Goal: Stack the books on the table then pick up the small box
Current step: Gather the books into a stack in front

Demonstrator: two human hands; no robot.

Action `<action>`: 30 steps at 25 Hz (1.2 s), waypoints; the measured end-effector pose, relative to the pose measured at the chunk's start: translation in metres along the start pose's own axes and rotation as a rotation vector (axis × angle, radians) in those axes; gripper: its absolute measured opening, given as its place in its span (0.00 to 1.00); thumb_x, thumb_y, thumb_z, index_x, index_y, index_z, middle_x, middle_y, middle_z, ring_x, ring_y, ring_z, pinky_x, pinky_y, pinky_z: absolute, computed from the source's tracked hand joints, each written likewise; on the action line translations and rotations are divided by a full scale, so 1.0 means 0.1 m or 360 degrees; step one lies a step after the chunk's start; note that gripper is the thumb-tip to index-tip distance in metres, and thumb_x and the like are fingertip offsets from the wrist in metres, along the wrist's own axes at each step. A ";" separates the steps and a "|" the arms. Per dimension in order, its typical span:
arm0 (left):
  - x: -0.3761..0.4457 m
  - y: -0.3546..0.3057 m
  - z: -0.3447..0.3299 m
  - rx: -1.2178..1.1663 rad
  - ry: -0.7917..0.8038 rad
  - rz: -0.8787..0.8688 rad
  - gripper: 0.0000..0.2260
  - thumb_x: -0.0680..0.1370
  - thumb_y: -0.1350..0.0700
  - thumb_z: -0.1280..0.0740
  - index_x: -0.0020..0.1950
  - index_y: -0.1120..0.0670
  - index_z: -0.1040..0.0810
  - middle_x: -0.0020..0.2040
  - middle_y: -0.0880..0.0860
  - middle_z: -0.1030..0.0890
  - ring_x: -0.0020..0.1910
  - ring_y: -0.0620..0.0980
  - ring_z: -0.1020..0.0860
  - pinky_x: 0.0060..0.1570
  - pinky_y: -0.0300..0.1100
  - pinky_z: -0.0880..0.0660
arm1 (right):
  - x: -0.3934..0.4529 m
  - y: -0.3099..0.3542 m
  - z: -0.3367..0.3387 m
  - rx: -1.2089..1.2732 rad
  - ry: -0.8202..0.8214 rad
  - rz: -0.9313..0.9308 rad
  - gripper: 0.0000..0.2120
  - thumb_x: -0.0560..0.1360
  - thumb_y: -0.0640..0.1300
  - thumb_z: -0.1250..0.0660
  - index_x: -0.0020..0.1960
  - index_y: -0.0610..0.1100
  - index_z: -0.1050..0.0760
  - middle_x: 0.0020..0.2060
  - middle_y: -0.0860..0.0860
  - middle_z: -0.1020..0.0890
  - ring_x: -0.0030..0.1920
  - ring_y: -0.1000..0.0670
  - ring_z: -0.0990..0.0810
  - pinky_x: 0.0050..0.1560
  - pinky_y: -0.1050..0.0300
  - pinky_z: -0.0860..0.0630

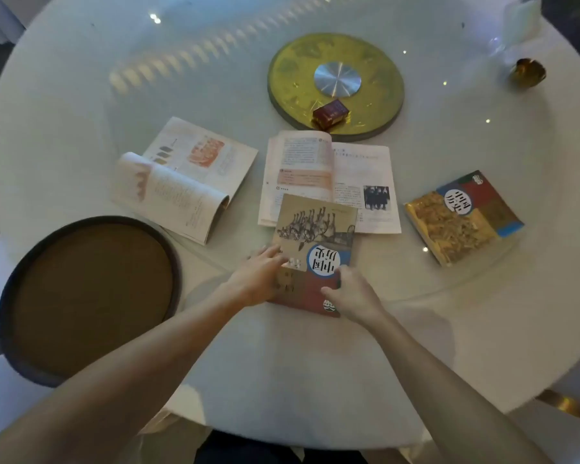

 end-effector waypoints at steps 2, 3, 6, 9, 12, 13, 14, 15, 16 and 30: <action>0.00 0.02 -0.14 0.0234 0.0105 -0.0018 0.35 0.75 0.61 0.30 0.79 0.49 0.39 0.83 0.54 0.48 0.82 0.58 0.50 0.77 0.59 0.45 | 0.00 -0.12 -0.03 0.0071 -0.0090 -0.0160 0.17 0.75 0.52 0.29 0.58 0.42 0.26 0.57 0.44 0.22 0.55 0.43 0.21 0.54 0.45 0.21; -0.02 0.05 -0.24 0.0318 0.0147 -0.0019 0.37 0.74 0.62 0.30 0.80 0.49 0.40 0.83 0.55 0.50 0.82 0.58 0.51 0.77 0.60 0.45 | -0.02 -0.16 -0.07 0.0065 -0.0100 -0.0199 0.17 0.75 0.51 0.29 0.58 0.41 0.26 0.57 0.44 0.22 0.56 0.42 0.21 0.54 0.45 0.21; -0.05 0.05 -0.38 0.0450 0.0182 -0.0048 0.38 0.73 0.66 0.31 0.80 0.52 0.42 0.83 0.57 0.50 0.81 0.59 0.50 0.76 0.59 0.43 | -0.08 -0.27 -0.19 0.0142 -0.0077 -0.0320 0.22 0.76 0.49 0.29 0.64 0.39 0.30 0.61 0.43 0.24 0.60 0.40 0.22 0.53 0.48 0.23; -0.06 0.00 -0.36 0.0560 0.0027 -0.0122 0.36 0.71 0.65 0.31 0.77 0.54 0.39 0.80 0.59 0.43 0.78 0.61 0.43 0.72 0.56 0.36 | -0.07 -0.41 -0.29 0.0536 -0.0077 -0.0459 0.23 0.72 0.47 0.28 0.62 0.38 0.31 0.58 0.41 0.20 0.55 0.39 0.18 0.45 0.50 0.24; -0.10 -0.01 -0.45 0.0624 0.0039 -0.0160 0.35 0.69 0.59 0.29 0.75 0.56 0.36 0.77 0.61 0.38 0.74 0.62 0.37 0.69 0.56 0.33 | -0.07 -0.49 -0.32 0.0831 -0.0082 -0.0506 0.13 0.71 0.43 0.28 0.54 0.43 0.26 0.50 0.44 0.17 0.47 0.44 0.16 0.49 0.43 0.19; -0.13 -0.02 -0.47 0.0620 0.0056 -0.0171 0.35 0.68 0.55 0.28 0.74 0.56 0.35 0.76 0.61 0.36 0.73 0.63 0.36 0.69 0.56 0.33 | -0.08 -0.50 -0.29 0.0895 -0.0103 -0.0490 0.08 0.73 0.40 0.30 0.51 0.44 0.25 0.48 0.44 0.17 0.45 0.46 0.17 0.49 0.43 0.18; -0.16 -0.04 -0.50 0.0610 0.0057 -0.0195 0.36 0.68 0.50 0.28 0.74 0.56 0.34 0.75 0.61 0.35 0.71 0.63 0.34 0.69 0.55 0.33 | -0.10 -0.49 -0.24 0.0948 -0.0130 -0.0457 0.05 0.75 0.38 0.32 0.50 0.44 0.24 0.48 0.44 0.17 0.44 0.46 0.17 0.49 0.44 0.18; -0.19 -0.08 -0.52 0.0589 0.0059 -0.0220 0.36 0.68 0.45 0.29 0.74 0.56 0.34 0.74 0.60 0.32 0.70 0.62 0.32 0.69 0.55 0.33 | -0.10 -0.48 -0.17 0.0976 -0.0168 -0.0412 0.05 0.78 0.37 0.34 0.52 0.43 0.24 0.48 0.44 0.17 0.44 0.47 0.17 0.47 0.47 0.19; -0.23 -0.13 -0.53 0.0551 0.0055 -0.0248 0.37 0.69 0.41 0.31 0.74 0.54 0.34 0.72 0.58 0.30 0.68 0.61 0.30 0.68 0.54 0.32 | -0.12 -0.45 -0.10 0.0988 -0.0194 -0.0350 0.06 0.80 0.37 0.37 0.55 0.44 0.24 0.50 0.45 0.17 0.45 0.49 0.17 0.45 0.49 0.20; 0.15 -0.19 0.42 -0.0016 0.0087 -0.0258 0.13 0.81 0.49 0.35 0.62 0.52 0.20 0.57 0.51 0.16 0.58 0.56 0.19 0.57 0.51 0.22 | -0.09 0.25 0.66 0.0340 0.0399 0.0253 0.08 0.78 0.45 0.29 0.56 0.47 0.15 0.49 0.49 0.11 0.46 0.47 0.12 0.44 0.45 0.17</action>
Point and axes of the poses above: each hand's wrist, its own x-axis towards the middle knuckle, its own z-axis out of the back of the hand, y = z × x, the point moved 9 cm from there along x, towards the middle knuckle
